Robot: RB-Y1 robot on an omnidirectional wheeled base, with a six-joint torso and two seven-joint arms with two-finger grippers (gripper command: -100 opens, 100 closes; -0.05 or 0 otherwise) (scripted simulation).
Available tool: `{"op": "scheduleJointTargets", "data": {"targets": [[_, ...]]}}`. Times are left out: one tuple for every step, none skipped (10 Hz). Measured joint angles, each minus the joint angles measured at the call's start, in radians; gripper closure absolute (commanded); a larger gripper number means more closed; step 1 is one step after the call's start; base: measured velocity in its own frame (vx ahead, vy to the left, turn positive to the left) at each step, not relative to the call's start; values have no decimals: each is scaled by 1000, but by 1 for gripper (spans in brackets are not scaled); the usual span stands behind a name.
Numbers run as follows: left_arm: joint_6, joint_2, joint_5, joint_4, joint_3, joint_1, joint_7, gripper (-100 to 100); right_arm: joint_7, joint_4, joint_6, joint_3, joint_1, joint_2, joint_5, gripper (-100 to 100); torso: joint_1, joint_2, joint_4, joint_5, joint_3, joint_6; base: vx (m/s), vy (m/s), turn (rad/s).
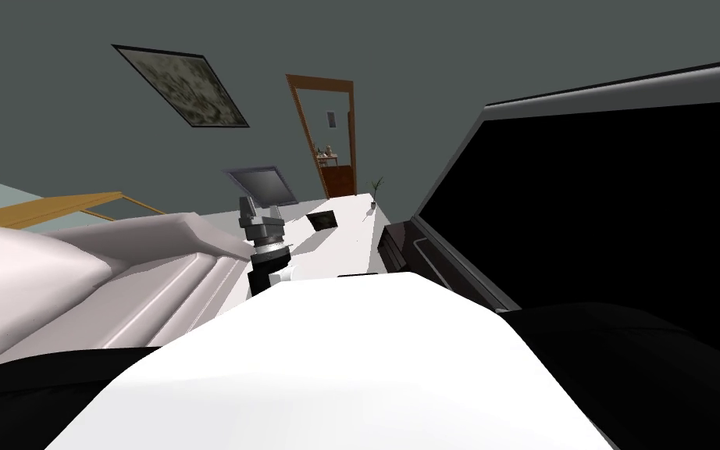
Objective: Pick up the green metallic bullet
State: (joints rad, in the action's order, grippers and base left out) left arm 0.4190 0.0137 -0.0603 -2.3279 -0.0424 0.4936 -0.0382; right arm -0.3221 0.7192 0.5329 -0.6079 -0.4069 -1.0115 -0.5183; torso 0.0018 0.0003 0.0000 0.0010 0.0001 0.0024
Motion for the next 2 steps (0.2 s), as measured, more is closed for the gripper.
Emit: {"op": "scheduleJointTargets", "data": {"targets": [[0,0,0,0,0,0,0,0,4,6,10,-1,-3,-18,1,100,1,0,0,0,0,0,-1,22,-17],[0,0,0,0,0,0,0,0,6,7,12,-1,-3,-20,1,0,0,0,0,0,0,-1,0,0,0]]}}
